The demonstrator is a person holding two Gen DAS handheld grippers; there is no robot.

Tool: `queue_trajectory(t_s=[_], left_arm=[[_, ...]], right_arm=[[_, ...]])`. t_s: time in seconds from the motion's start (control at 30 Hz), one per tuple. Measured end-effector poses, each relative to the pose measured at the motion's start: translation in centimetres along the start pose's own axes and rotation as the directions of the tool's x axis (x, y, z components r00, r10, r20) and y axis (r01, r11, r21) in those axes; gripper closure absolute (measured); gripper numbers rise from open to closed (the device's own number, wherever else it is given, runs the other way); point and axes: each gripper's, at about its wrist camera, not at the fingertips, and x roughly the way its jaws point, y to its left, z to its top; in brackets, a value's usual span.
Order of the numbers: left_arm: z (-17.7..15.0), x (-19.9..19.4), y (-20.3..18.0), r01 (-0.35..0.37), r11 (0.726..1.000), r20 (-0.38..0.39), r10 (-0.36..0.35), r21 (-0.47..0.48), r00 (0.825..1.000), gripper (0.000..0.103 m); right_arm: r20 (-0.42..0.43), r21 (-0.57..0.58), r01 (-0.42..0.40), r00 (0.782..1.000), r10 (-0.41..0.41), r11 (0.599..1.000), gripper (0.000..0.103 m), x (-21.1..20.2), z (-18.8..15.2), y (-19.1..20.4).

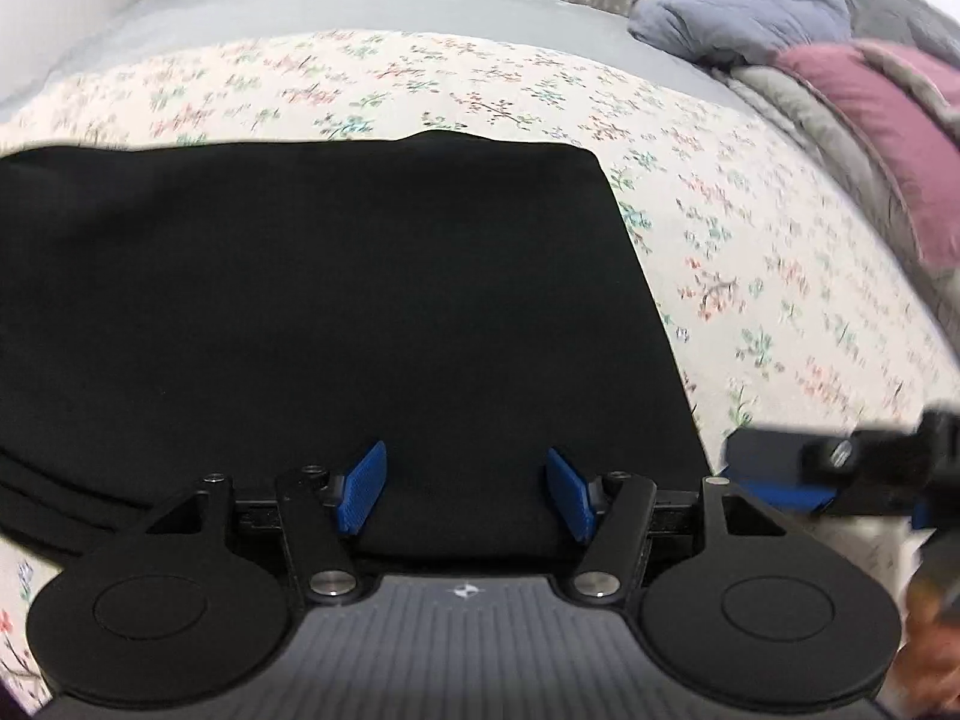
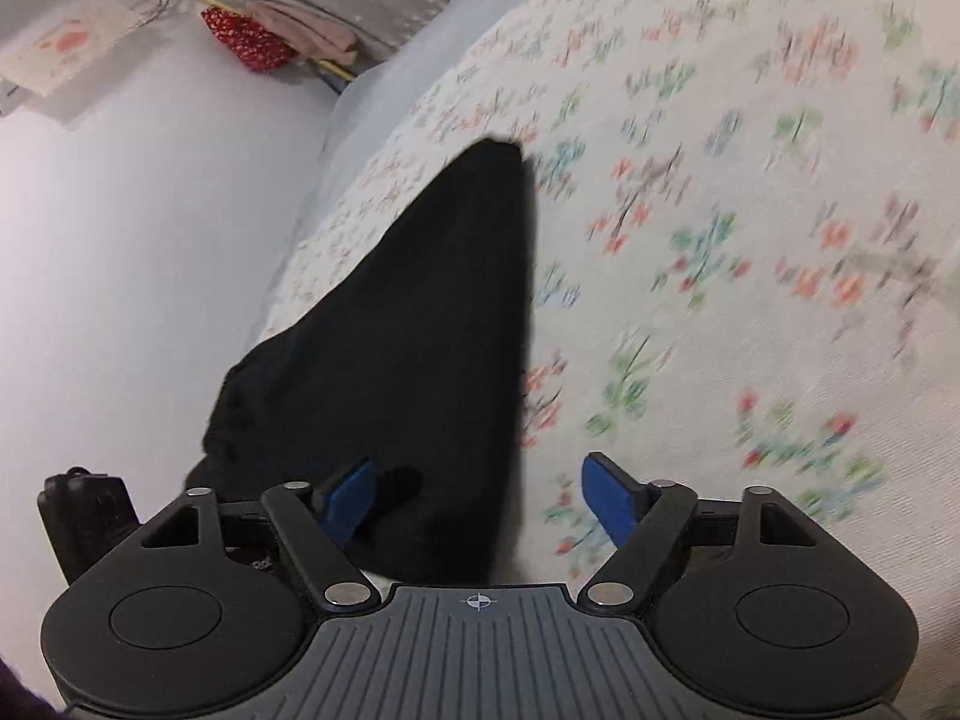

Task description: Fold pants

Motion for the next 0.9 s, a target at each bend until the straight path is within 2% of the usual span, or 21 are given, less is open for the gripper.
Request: queue_trajectory(t_s=[0.1,0.17,0.27,0.43,0.77,0.9], left_arm=[[0.6,0.3,2.0,0.09,0.985,-0.009,-0.092,-0.148,0.996,0.049],[0.8,0.4,2.9,0.114,0.974,-0.012,-0.119,-0.198,0.993,0.053],[0.5,0.2,3.6,0.132,0.966,-0.01,-0.138,-0.223,0.99,0.055],[-0.2,-0.5,2.5,0.107,0.976,-0.011,-0.111,-0.19,0.994,0.055],[0.6,0.2,1.0,0.064,0.988,-0.012,-0.066,-0.14,0.998,0.055],[0.9,0.6,1.0,0.063,0.987,-0.011,-0.066,-0.148,0.998,0.055]], right_arm=[[0.007,0.023,-0.034,0.999,0.034,0.999,0.032,0.5,-0.8,0.1],[0.007,0.046,-0.051,0.999,0.051,0.998,0.037,0.7,-1.3,0.1],[0.002,0.126,-0.091,0.996,0.092,0.988,0.05,1.4,-1.9,-0.4],[0.037,0.149,-0.082,0.996,0.077,0.985,0.069,1.8,-2.6,-0.8],[0.068,0.169,-0.094,0.994,0.084,0.981,0.071,2.5,-2.8,-1.2],[0.095,0.122,-0.088,0.993,0.076,0.989,0.07,3.0,-3.2,-0.7]])
